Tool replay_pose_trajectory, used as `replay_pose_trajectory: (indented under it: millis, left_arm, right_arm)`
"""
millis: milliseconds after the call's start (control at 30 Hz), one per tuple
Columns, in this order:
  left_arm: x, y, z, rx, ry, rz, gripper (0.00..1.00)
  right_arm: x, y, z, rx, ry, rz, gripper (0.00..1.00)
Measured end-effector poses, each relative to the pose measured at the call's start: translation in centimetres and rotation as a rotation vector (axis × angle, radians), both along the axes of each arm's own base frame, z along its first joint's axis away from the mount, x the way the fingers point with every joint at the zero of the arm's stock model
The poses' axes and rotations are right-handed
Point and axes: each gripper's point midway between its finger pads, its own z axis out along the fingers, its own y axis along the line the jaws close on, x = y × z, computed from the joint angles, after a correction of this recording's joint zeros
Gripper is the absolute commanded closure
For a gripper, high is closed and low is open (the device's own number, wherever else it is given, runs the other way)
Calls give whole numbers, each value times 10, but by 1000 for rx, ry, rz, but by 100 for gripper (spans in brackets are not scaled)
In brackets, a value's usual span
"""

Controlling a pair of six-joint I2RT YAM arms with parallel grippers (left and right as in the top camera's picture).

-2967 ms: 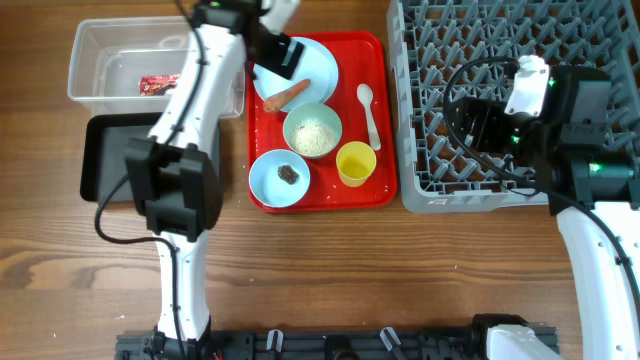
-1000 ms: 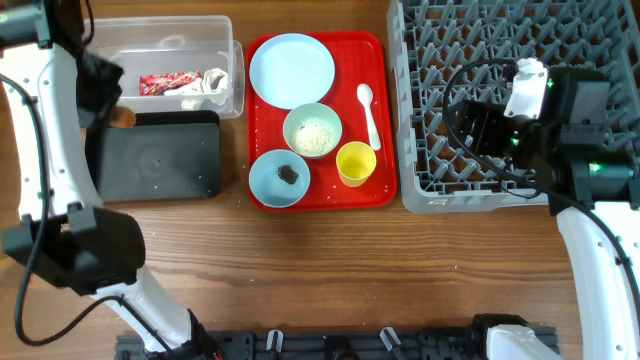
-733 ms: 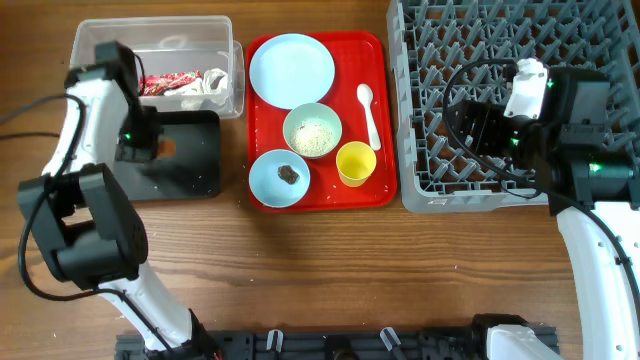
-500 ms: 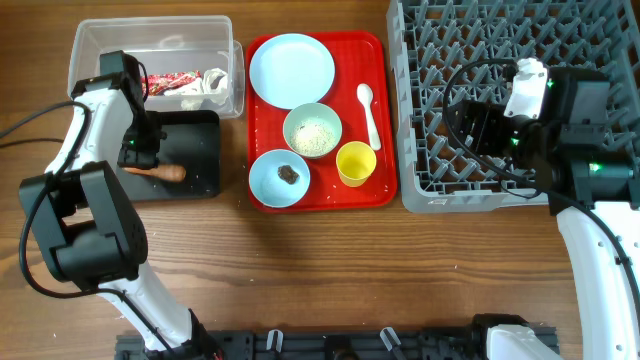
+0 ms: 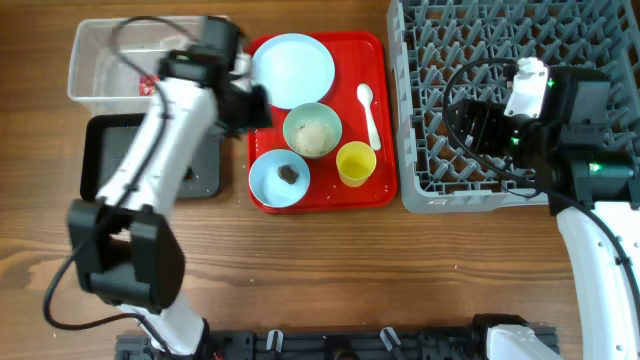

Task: Sort waste into correct bins and load items into the dishwasher rack
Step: 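Grasp the carrot with the left gripper and place it on black tray, then grasp the bowl with the dark scrap and tip it over the black tray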

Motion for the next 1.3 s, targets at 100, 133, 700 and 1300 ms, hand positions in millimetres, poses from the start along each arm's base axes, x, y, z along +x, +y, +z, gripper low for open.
replay_pose_trajectory:
  millis: [100,133,700,1300]
  left_arm:
    - [-21,-47,-8,21,2,-134,45]
    - [-30,-61,-13,40,3,-178,45]
    - [-87,-73,-108,201,85,-262,96]
    - [-17,46,38,-118,-53,118,96]
  right_arm:
    - [0,0,0,0,0,0,0]
    - [0,0,0,0,0,0,0]
    - [-3,0,-2,0,15,0,0]
    - [-1,0,-1,23,16,-25,0]
